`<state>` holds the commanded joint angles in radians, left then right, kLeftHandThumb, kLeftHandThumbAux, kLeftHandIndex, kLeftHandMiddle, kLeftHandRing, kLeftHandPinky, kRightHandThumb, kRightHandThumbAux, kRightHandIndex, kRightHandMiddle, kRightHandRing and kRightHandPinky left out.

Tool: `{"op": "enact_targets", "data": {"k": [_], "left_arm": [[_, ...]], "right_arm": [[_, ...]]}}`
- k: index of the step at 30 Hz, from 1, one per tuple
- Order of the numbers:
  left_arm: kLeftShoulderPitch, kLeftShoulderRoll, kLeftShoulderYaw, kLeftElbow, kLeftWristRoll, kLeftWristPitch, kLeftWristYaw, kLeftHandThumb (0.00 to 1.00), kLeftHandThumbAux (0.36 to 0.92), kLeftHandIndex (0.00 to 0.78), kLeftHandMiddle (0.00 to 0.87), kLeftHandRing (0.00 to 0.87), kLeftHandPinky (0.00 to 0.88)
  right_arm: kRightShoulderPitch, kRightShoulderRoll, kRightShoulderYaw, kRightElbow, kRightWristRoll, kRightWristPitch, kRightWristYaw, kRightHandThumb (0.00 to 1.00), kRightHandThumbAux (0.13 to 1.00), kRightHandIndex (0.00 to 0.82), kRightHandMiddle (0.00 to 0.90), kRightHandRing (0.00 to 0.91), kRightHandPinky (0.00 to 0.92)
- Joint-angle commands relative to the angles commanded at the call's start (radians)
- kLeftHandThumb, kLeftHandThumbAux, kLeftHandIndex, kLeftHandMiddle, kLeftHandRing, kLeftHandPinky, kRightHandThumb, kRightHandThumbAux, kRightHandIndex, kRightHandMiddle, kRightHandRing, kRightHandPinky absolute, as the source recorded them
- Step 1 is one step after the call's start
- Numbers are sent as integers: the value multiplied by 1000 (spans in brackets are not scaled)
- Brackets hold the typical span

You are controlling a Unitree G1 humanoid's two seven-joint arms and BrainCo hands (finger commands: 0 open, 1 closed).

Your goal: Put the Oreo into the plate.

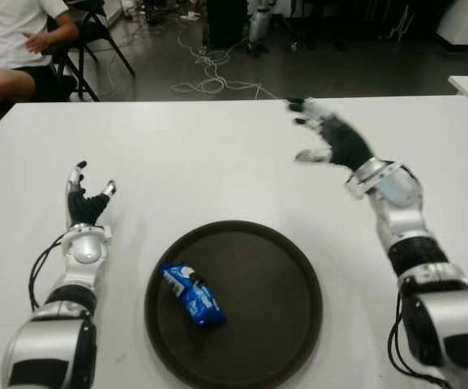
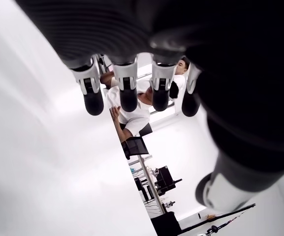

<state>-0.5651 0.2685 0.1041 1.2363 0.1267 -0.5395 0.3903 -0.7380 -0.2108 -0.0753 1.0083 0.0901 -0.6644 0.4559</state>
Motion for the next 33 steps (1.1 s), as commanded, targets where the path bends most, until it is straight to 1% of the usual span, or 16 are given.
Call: {"op": "enact_targets", "data": {"k": [1, 2, 4, 6, 8, 10, 13, 17, 21, 25, 27, 33], "left_arm": [[1, -1, 2, -1, -3, -1, -3, 0, 724, 44, 63, 42, 29], [1, -2, 6, -3, -8, -2, -7, 0, 723, 43, 62, 40, 25], [1, -4, 10, -3, -13, -3, -12, 0, 723, 42, 61, 38, 22], [2, -5, 13, -3, -17, -2, -15, 0, 723, 43, 60, 35, 19], [1, -5, 18, 0, -23, 1, -22, 0, 719, 43, 59, 33, 18], [0, -4, 21, 2, -25, 4, -26, 0, 712, 43, 58, 30, 16], [0, -2, 19, 4, -23, 9, -25, 0, 703, 45, 61, 30, 14], [1, 1, 11, 6, -10, 11, -9, 0, 711, 48, 68, 37, 16], [1, 4, 7, 6, -6, 10, -6, 0, 727, 44, 57, 31, 15], [-1, 5, 15, 9, -19, 10, -27, 0, 745, 38, 42, 19, 11], [-2, 4, 19, 9, -24, 8, -32, 0, 749, 37, 39, 19, 13], [-4, 1, 32, 10, -36, 3, -51, 0, 758, 35, 38, 21, 14]], "right_arm": [[-6, 0, -4, 12, -11, -1, -33, 0, 625, 11, 9, 0, 0], [-18, -9, -9, 46, -28, 2, -81, 0, 611, 7, 6, 0, 0], [-33, -20, -13, 90, -45, 2, -130, 0, 595, 3, 3, 0, 0], [-42, -25, -12, 128, -67, -1, -188, 0, 592, 1, 1, 0, 0], [-52, -25, -13, 174, -95, 11, -293, 0, 596, 0, 0, 0, 0], [-59, -26, -14, 207, -114, 26, -364, 0, 605, 0, 0, 0, 0], [-63, -35, -19, 251, -127, 56, -422, 0, 613, 3, 0, 0, 0], [-55, -32, -22, 279, -144, 85, -493, 0, 628, 12, 4, 0, 0], [-50, -30, -24, 292, -154, 110, -538, 0, 659, 21, 11, 0, 0], [-36, -37, -52, 310, -139, 151, -541, 0, 702, 29, 18, 0, 0], [-38, -42, -65, 313, -133, 166, -529, 0, 716, 30, 19, 0, 0], [-54, -33, -95, 313, -125, 204, -532, 0, 726, 40, 21, 0, 0]]}}
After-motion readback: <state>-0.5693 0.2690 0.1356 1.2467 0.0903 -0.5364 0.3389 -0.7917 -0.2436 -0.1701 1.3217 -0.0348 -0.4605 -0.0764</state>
